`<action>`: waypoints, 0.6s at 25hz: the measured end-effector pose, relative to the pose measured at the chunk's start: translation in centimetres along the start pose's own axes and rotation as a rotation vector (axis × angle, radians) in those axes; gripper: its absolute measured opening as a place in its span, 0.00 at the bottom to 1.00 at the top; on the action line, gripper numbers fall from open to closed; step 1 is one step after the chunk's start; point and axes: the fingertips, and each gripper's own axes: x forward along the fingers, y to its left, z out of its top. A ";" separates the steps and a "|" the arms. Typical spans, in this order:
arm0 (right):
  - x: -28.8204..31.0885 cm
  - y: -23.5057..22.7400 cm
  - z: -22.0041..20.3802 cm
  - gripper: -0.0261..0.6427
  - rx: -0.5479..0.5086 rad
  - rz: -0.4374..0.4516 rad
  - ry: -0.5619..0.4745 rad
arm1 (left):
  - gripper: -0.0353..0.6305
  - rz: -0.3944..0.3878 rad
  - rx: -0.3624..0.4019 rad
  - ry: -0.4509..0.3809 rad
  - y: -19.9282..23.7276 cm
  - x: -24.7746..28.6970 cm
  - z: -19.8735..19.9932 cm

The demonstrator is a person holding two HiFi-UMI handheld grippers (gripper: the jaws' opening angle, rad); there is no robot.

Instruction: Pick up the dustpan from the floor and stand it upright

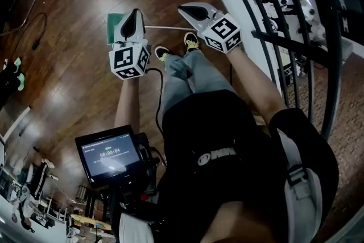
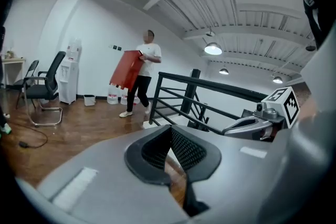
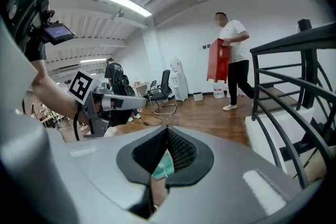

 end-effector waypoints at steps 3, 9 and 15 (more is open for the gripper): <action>1.3 -3.5 -5.0 0.04 0.057 -0.008 0.065 | 0.08 -0.030 -0.015 0.072 -0.4 3.6 -4.4; 5.1 -8.4 -19.6 0.04 0.072 0.021 0.246 | 0.08 -0.072 -0.014 0.236 0.7 8.8 -17.9; 6.4 -10.7 -37.2 0.07 0.095 0.056 0.512 | 0.08 -0.158 -0.006 0.464 1.3 12.3 -34.4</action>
